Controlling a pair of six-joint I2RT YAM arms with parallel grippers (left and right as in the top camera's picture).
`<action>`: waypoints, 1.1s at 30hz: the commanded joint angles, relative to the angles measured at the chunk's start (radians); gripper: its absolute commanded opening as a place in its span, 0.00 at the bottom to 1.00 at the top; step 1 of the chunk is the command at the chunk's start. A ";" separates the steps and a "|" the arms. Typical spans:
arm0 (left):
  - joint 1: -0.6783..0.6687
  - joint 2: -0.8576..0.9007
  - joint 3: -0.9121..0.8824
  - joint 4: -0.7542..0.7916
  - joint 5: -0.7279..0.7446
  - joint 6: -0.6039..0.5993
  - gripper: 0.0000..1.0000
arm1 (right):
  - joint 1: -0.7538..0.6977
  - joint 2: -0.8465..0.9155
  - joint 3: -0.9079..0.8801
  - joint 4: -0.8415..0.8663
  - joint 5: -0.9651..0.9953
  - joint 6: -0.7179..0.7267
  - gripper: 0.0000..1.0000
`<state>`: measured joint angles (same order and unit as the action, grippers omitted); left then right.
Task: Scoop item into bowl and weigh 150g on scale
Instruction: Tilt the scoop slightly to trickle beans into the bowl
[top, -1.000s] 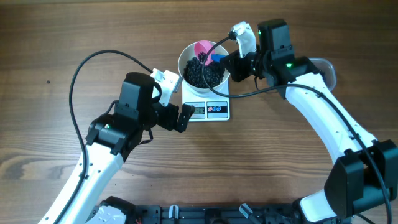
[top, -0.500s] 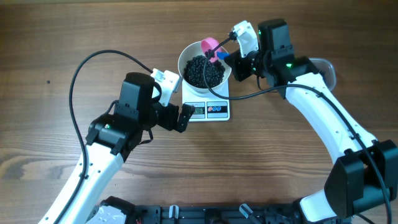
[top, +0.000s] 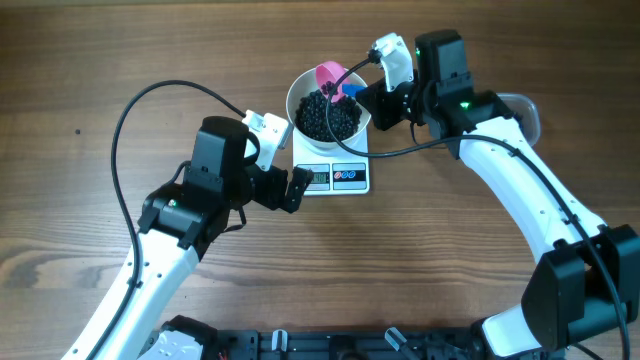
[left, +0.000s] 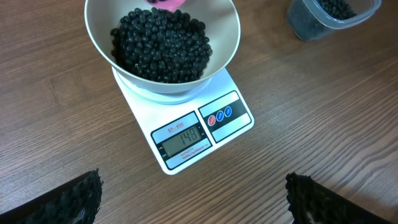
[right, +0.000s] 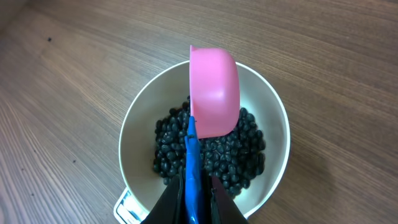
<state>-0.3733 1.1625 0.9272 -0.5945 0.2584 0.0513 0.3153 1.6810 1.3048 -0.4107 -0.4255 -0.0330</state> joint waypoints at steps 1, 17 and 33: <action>-0.003 0.003 0.013 0.002 -0.006 0.020 1.00 | 0.000 -0.023 0.010 0.003 -0.026 0.036 0.04; -0.003 0.003 0.013 0.003 -0.006 0.020 1.00 | 0.000 -0.023 0.010 -0.009 0.000 -0.128 0.04; -0.003 0.003 0.013 0.003 -0.006 0.020 1.00 | 0.002 -0.028 0.010 0.005 -0.142 -0.099 0.04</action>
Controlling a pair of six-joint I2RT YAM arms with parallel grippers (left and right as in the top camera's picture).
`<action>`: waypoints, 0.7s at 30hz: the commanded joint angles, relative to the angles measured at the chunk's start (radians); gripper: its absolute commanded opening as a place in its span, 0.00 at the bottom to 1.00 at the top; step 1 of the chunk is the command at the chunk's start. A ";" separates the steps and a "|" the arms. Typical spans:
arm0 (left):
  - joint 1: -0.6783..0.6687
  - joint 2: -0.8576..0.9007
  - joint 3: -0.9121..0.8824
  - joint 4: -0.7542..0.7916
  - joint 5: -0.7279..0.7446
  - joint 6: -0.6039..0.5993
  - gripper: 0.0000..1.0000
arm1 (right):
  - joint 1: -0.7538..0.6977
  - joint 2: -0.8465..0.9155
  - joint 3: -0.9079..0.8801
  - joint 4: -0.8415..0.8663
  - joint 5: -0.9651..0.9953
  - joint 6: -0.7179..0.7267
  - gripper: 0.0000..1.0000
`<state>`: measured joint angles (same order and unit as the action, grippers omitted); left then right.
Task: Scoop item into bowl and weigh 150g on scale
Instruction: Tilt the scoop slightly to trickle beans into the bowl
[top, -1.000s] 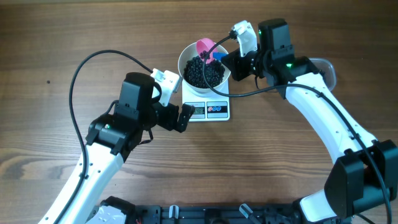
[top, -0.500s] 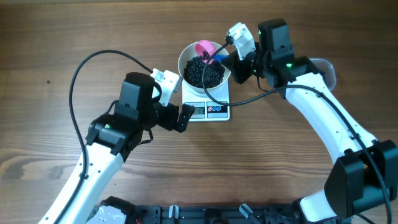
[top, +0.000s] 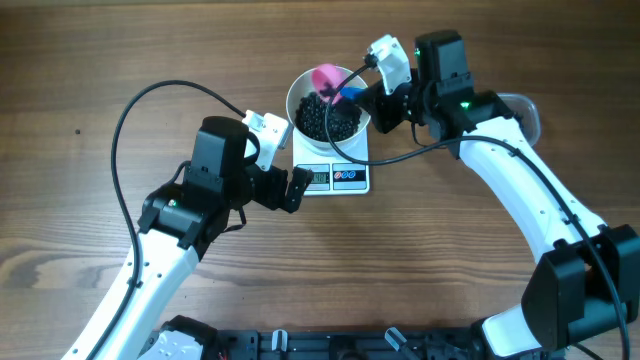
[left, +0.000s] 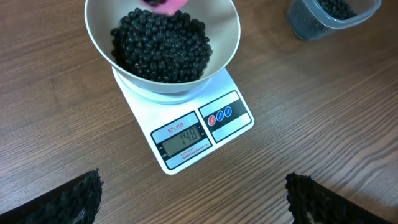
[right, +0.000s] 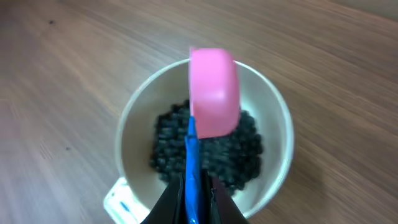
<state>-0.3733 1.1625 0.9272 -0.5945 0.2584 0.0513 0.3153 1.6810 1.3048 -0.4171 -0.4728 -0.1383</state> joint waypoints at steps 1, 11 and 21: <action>-0.003 0.003 0.013 0.003 -0.006 0.020 1.00 | 0.002 -0.028 0.010 0.012 -0.035 0.007 0.04; -0.003 0.003 0.013 0.002 -0.006 0.020 1.00 | 0.002 -0.028 0.010 0.004 -0.046 0.045 0.04; -0.003 0.003 0.013 0.003 -0.006 0.020 1.00 | 0.002 -0.028 0.010 0.004 -0.046 0.064 0.04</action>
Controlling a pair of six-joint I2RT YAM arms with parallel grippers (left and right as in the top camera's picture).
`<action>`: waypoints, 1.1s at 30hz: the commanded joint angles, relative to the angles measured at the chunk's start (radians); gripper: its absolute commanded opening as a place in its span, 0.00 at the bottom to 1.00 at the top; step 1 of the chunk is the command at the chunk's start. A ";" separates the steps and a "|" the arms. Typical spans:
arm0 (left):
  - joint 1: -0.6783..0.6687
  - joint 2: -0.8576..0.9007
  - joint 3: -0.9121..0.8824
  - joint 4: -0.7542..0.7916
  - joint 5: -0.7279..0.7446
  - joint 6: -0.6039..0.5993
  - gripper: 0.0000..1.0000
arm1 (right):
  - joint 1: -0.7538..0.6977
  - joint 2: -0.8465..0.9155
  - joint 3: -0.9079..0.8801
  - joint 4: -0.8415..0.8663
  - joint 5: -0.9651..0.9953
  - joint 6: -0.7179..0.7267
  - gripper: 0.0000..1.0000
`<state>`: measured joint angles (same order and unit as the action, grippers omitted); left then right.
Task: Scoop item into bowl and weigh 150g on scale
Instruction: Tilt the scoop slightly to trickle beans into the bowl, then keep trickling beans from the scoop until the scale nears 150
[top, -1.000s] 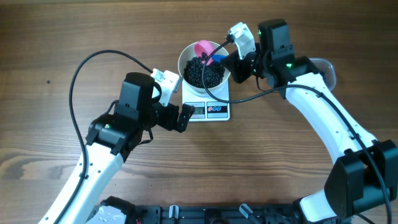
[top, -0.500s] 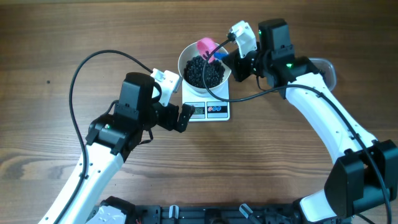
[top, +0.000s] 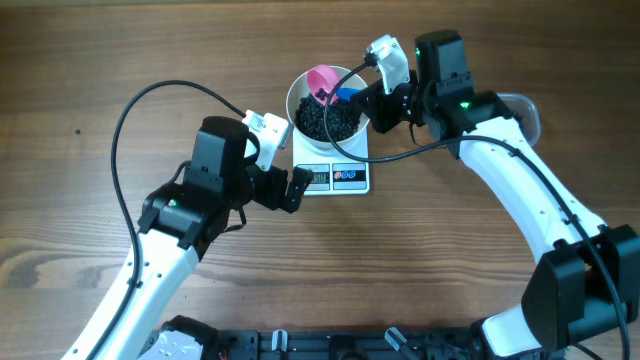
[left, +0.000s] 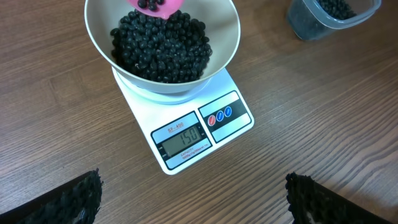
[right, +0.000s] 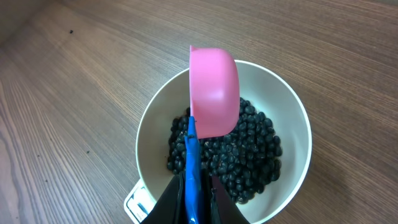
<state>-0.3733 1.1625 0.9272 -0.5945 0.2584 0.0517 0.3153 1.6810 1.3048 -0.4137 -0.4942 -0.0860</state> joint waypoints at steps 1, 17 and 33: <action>-0.003 0.003 0.013 0.003 -0.006 0.020 1.00 | 0.001 -0.028 0.010 0.001 -0.024 0.011 0.04; -0.003 0.003 0.013 0.002 -0.006 0.020 1.00 | 0.002 -0.028 0.010 -0.017 0.014 -0.063 0.04; -0.003 0.003 0.013 0.003 -0.006 0.020 1.00 | 0.002 -0.028 0.010 -0.013 -0.027 -0.076 0.04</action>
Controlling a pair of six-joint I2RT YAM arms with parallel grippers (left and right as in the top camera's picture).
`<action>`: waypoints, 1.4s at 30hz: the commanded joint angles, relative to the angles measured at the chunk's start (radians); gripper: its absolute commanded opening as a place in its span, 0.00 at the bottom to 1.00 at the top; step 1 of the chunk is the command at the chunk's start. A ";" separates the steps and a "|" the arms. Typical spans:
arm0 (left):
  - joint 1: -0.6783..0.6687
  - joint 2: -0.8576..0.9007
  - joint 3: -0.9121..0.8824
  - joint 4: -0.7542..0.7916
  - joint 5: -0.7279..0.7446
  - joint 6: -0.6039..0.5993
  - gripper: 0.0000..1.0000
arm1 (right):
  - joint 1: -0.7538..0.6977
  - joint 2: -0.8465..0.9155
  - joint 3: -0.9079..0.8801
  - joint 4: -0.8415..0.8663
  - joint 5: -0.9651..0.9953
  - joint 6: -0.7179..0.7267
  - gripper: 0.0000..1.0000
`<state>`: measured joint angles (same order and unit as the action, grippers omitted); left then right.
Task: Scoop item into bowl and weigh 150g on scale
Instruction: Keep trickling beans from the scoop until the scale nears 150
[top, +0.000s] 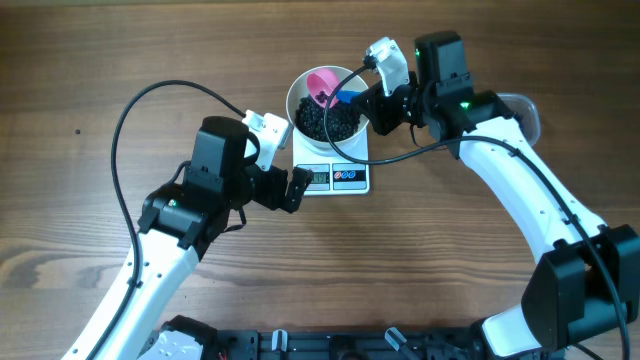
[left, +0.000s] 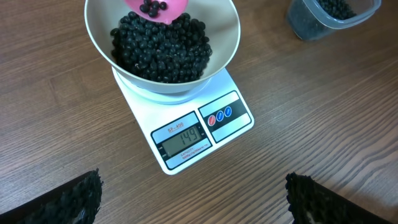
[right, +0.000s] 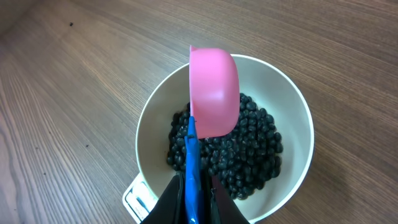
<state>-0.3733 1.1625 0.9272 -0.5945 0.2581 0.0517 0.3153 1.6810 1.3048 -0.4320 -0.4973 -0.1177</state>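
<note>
A white bowl (left: 229, 46) heaped with black beans (left: 161, 46) stands on the small white scale (left: 193, 134), whose display reads 149. My right gripper (right: 194, 193) is shut on the blue handle of the pink scoop (right: 214, 93). The scoop hangs over the bowl (right: 295, 118), and the left wrist view shows a few beans lying in the scoop (left: 157, 6). In the overhead view the scoop (top: 322, 80) sits over the bowl's far side. My left gripper (left: 193, 190) is open, low over the table just in front of the scale (top: 340, 177), with nothing between its fingers.
A clear tub of black beans (left: 333, 15) stands to the right of the scale, mostly hidden under my right arm in the overhead view. A black cable loops across the table to the left of the bowl (top: 130, 110).
The scale display has gone from 150 to 149. A little more of the scoop, with beans in it, shows at the bowl's far rim in the left wrist view. Neither arm has shifted much.
The right gripper held the pink scoop over the bowl at every moment, and the left gripper stayed open in front of the scale. The display read 148 at the two oldest moments, then 150, and now 149.
</note>
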 joint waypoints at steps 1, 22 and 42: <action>-0.003 0.003 0.013 0.003 -0.006 0.019 1.00 | 0.002 -0.028 0.010 0.006 -0.021 -0.045 0.04; -0.003 0.003 0.013 0.003 -0.006 0.020 1.00 | 0.000 -0.028 0.010 0.032 0.008 -0.144 0.04; -0.003 0.003 0.013 0.003 -0.006 0.020 1.00 | 0.002 -0.028 0.010 0.052 0.036 -0.218 0.04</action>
<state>-0.3737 1.1625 0.9272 -0.5945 0.2581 0.0513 0.3153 1.6806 1.3048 -0.3843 -0.4694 -0.3119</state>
